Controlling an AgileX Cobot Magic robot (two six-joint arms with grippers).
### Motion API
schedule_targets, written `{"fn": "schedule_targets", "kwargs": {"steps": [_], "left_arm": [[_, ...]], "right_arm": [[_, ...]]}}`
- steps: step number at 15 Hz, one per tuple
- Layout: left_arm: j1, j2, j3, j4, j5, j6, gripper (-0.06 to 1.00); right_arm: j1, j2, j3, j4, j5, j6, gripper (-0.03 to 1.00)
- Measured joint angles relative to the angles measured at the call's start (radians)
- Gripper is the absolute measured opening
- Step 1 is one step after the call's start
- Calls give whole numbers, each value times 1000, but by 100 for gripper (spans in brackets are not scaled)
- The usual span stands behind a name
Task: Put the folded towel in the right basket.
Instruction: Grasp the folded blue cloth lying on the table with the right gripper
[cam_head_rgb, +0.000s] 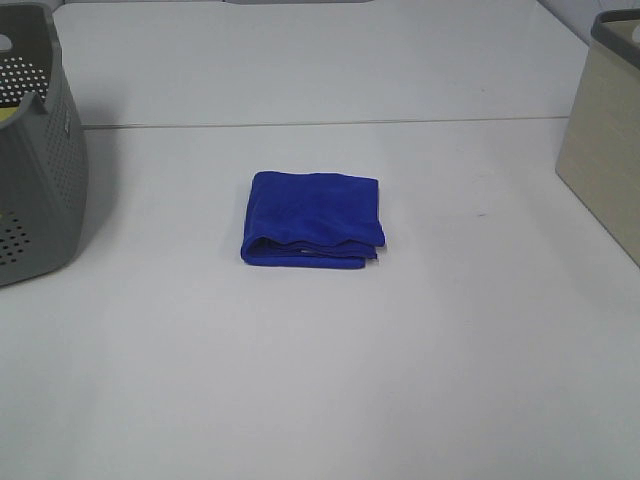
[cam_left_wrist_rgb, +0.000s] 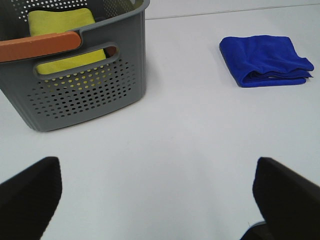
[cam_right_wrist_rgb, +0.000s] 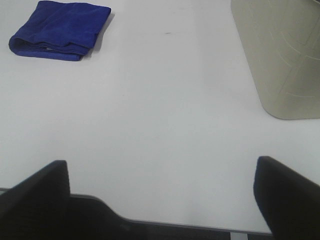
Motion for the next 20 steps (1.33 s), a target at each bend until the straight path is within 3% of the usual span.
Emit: {"fn": "schedule_targets", "kwargs": {"steps": [20], "left_arm": [[0, 0, 0, 0, 0, 0, 96]], "right_arm": [[0, 0, 0, 0, 0, 0, 96]]}}
